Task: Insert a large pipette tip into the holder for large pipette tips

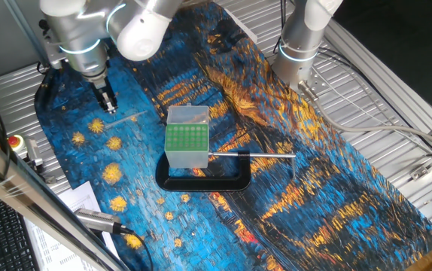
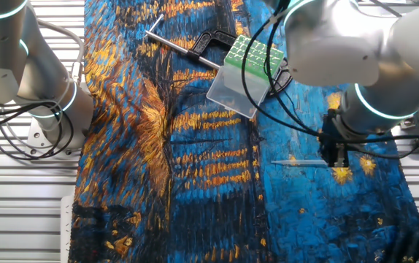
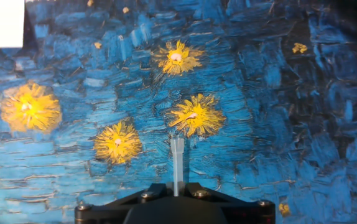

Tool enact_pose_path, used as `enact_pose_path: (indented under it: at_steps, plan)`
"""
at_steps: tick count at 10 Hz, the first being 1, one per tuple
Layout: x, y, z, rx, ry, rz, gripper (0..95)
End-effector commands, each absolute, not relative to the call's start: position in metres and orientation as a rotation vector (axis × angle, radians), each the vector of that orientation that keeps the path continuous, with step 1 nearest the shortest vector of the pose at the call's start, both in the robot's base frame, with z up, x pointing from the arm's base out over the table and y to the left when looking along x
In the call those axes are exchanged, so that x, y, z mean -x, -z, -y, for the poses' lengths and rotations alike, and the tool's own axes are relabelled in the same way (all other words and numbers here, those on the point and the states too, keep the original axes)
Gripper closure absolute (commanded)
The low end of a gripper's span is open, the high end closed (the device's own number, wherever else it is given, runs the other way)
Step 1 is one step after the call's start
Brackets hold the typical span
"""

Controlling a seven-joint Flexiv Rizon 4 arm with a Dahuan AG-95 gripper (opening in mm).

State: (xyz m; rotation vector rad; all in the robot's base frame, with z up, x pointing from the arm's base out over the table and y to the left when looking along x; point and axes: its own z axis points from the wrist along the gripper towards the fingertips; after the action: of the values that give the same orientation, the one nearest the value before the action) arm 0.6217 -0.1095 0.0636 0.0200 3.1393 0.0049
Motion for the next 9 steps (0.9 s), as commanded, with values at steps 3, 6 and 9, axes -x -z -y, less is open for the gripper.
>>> enact_pose_path:
  at_steps: [3, 6, 9]
  plan:
    - [-0.622, -0.051, 0.11, 0.006, -0.006, -3.134, 76.0]
    - [-0.621, -0.043, 0.11, 0.023, -0.005, -3.124, 76.0]
    - [-0.621, -0.044, 0.11, 0.009, -0.006, -3.125, 76.0]
